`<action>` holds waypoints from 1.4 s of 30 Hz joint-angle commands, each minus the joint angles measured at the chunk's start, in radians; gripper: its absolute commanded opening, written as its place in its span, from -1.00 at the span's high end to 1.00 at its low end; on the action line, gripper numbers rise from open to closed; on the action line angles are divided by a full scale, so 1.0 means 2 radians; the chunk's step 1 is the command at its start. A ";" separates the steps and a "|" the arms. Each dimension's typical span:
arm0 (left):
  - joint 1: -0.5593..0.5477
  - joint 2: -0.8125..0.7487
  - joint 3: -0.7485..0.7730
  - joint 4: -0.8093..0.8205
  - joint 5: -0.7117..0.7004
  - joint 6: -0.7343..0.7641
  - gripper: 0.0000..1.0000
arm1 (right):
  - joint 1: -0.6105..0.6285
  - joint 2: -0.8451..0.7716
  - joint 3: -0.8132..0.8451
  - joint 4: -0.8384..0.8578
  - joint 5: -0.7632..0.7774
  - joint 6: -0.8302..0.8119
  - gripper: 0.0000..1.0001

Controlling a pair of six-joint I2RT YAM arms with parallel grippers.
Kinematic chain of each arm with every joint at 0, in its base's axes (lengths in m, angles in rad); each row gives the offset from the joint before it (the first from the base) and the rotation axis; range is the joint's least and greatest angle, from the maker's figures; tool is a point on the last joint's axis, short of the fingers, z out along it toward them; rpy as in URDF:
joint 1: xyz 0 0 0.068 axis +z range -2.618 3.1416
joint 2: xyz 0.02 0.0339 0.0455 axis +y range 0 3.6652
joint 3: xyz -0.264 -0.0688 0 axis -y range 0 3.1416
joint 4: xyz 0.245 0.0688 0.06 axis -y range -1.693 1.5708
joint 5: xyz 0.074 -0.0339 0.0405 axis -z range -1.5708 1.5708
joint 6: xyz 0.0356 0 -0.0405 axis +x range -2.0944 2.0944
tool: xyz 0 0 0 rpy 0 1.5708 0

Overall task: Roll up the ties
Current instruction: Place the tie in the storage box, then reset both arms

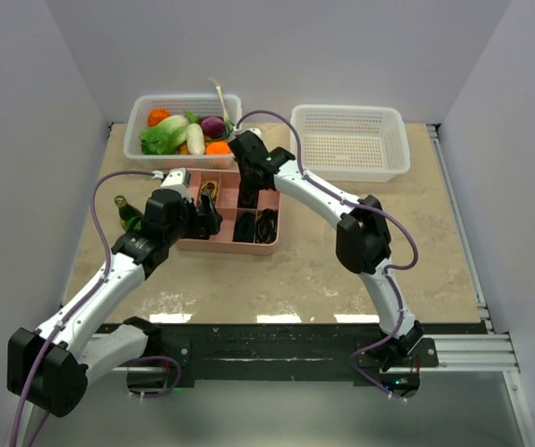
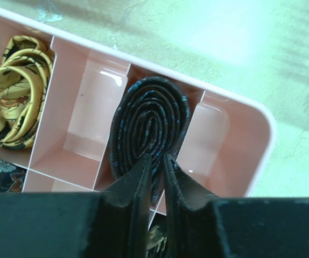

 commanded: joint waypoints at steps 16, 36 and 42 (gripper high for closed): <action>-0.002 0.009 0.008 0.020 -0.006 -0.001 -1.00 | -0.003 0.008 -0.053 0.023 0.001 -0.004 0.92; -0.002 -0.004 0.002 0.049 0.025 -0.001 -1.00 | -0.002 -0.179 -0.174 0.145 -0.017 -0.002 0.80; -0.002 -0.023 -0.002 0.090 0.052 -0.004 -1.00 | -0.003 -0.287 -0.266 0.221 0.003 -0.007 0.69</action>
